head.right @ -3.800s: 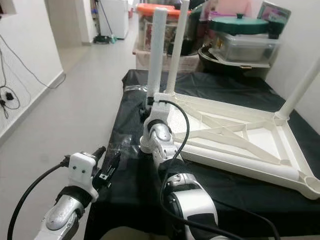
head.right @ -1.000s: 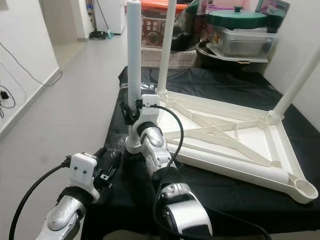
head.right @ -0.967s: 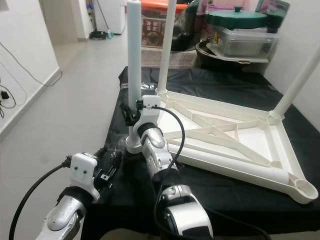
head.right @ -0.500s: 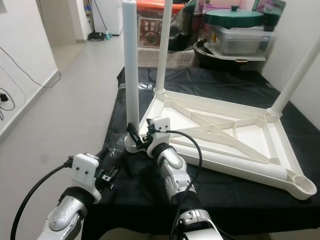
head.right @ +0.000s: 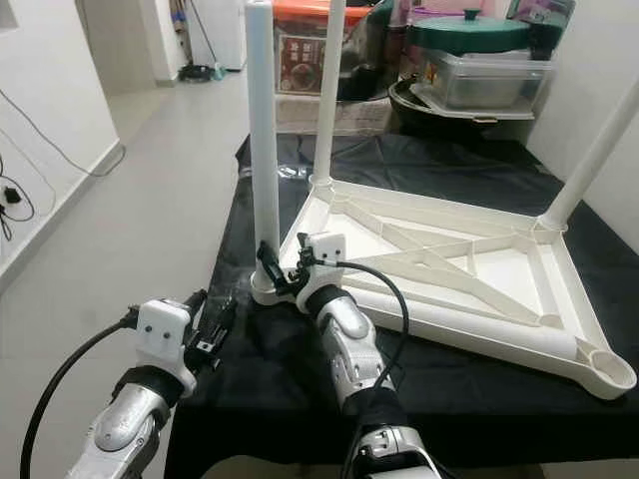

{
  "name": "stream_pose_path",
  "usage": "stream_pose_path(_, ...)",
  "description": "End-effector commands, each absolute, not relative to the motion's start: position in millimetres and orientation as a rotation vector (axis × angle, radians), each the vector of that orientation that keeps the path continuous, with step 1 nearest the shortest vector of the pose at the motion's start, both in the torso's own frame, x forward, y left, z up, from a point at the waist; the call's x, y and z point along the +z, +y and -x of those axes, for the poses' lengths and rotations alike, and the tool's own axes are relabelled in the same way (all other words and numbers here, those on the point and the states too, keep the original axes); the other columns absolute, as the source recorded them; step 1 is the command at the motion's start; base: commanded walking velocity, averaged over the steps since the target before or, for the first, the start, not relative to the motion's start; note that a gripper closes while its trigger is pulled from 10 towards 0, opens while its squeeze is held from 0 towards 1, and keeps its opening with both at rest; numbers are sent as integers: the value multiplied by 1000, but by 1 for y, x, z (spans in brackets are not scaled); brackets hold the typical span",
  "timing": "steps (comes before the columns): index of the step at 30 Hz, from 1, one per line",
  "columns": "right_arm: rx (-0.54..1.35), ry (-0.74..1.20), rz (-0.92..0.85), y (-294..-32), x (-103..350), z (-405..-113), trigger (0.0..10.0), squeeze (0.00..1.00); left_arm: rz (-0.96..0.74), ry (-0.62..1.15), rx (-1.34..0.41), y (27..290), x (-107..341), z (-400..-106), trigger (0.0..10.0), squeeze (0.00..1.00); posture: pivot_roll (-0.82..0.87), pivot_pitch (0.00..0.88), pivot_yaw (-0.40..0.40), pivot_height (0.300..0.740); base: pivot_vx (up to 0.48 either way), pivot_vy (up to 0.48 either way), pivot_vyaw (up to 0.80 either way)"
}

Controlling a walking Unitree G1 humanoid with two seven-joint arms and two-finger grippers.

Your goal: Building children table

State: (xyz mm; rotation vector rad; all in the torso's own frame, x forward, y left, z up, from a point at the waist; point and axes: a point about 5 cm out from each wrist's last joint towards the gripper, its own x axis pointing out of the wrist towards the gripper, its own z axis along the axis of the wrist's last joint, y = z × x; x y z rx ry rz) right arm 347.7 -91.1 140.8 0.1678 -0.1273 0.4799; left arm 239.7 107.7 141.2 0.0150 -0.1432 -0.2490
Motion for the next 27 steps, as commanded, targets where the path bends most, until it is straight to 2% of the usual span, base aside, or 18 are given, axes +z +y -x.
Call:
stream_pose_path(1,475,-118,-183,-91,138,-345,10000,0,-31,-107,-239,110,134,-241,10000,0,-47,0,-13,740,0,0,0)
stream_pose_path(12,428,-152,-106,-98,138,-334,10000,0,-52,-86,-198,116,130,-240,10000,0,-68,0,3,740,0,0,0)
stream_pose_path(27,404,-152,-130,-95,140,-325,10000,0,-61,-80,-189,116,130,-241,10000,0,-64,0,10,740,0,0,0)
